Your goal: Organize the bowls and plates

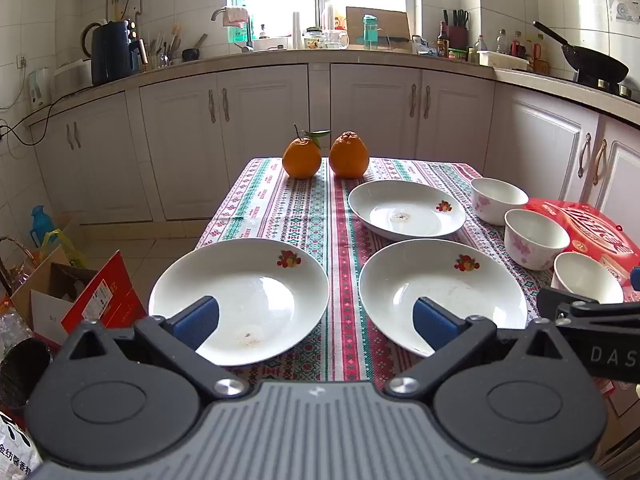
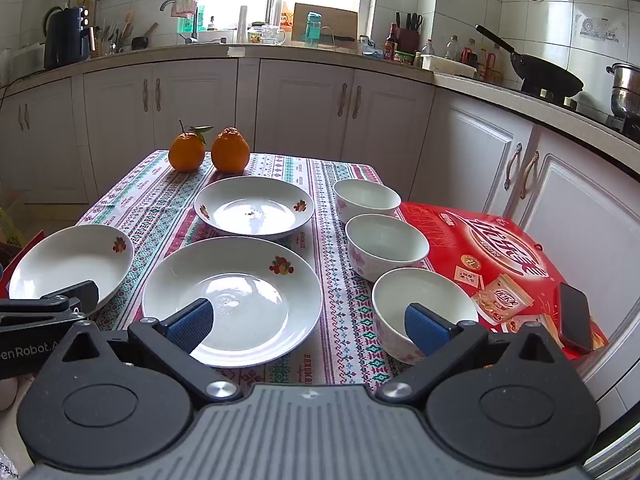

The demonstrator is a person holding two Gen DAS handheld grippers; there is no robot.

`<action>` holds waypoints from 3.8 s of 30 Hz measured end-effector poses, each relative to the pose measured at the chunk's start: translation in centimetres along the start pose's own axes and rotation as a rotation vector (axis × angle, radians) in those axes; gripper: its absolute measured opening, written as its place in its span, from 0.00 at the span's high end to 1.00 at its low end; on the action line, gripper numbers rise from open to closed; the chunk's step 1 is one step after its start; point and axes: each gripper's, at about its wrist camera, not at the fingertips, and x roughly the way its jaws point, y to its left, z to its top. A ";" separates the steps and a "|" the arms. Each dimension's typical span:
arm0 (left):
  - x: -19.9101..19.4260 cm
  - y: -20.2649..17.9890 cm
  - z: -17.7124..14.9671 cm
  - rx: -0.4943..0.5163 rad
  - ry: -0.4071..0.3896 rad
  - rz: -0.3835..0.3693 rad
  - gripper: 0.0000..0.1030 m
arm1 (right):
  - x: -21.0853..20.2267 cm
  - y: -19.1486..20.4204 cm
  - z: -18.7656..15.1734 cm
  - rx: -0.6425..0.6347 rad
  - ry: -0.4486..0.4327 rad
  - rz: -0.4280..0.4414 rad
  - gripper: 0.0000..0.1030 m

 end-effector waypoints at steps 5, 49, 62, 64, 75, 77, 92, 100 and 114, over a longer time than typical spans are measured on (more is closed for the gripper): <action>0.0 0.0 0.0 0.000 -0.002 0.000 0.01 | 0.0 0.0 0.0 0.000 0.000 0.000 0.00; 0.5 1.9 0.3 0.059 -0.038 0.001 0.01 | 0.4 -2.0 2.6 0.032 -0.078 0.157 0.00; 3.3 7.7 -3.3 0.099 0.027 -0.048 0.01 | 3.9 -0.2 4.8 -0.142 -0.093 0.250 0.00; 3.8 8.1 -4.1 0.107 0.045 -0.056 0.01 | 4.7 0.2 5.0 -0.153 -0.078 0.276 0.00; 7.4 10.1 -5.2 0.096 0.103 -0.107 0.01 | 8.3 3.5 5.2 -0.215 0.034 0.431 0.00; 7.9 10.3 -5.2 0.103 0.113 -0.116 0.01 | 9.0 4.0 5.5 -0.227 0.050 0.442 0.00; 9.5 12.1 -5.1 0.096 0.135 -0.186 0.00 | 13.7 9.7 8.5 -0.373 0.122 0.634 0.00; 9.4 12.4 -5.4 0.107 0.100 -0.209 0.00 | 16.9 12.8 9.1 -0.406 0.208 0.739 0.00; 9.5 12.8 -5.3 0.123 0.098 -0.231 0.00 | 20.7 15.7 9.6 -0.412 0.323 0.834 0.00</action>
